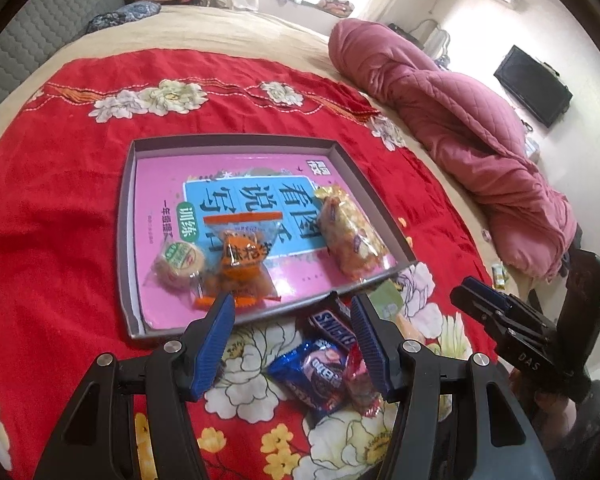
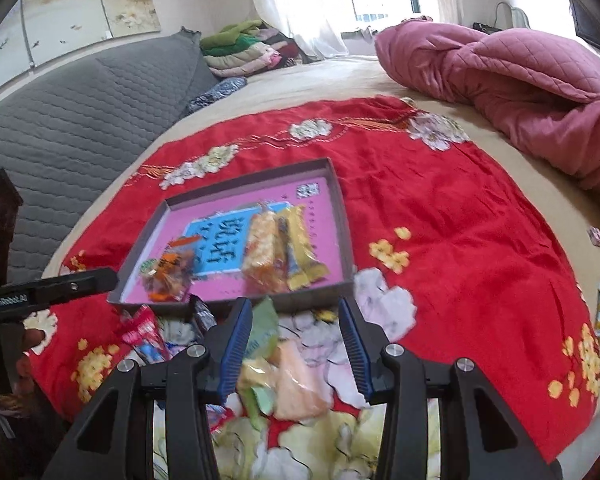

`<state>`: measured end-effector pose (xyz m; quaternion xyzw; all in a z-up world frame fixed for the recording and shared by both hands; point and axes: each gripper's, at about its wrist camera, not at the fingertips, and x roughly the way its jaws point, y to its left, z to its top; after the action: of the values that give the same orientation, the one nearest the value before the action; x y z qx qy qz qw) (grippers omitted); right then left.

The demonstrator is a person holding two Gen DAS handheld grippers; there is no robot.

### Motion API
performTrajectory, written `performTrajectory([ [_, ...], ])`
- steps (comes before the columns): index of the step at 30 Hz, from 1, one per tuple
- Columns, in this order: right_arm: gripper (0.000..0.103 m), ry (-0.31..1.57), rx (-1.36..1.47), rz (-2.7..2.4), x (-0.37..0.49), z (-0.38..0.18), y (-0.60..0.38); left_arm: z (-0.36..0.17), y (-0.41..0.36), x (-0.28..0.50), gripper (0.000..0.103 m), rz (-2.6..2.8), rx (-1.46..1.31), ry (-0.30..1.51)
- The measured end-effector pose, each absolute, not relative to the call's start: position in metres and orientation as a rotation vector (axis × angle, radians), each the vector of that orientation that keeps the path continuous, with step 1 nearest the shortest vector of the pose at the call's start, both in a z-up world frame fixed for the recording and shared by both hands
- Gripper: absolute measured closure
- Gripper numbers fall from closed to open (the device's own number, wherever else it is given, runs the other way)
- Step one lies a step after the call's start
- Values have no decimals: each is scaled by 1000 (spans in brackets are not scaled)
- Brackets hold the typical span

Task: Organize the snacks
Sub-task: 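Lower the right gripper onto the beige pastry bag while the left gripper reaches the red candy packet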

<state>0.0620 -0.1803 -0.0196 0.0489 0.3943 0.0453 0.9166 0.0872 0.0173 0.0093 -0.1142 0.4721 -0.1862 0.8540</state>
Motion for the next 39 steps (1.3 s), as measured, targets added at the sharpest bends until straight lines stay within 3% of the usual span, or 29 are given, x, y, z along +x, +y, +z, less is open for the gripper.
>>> performTrajectory([
  [29,59,1038,49,175,72,-85,-172,-32,-27,63,41,-512,-198,1138],
  [39,76,1034,27,215,77,-92,-162,-48,-42,70,41,-538,-203,1154],
])
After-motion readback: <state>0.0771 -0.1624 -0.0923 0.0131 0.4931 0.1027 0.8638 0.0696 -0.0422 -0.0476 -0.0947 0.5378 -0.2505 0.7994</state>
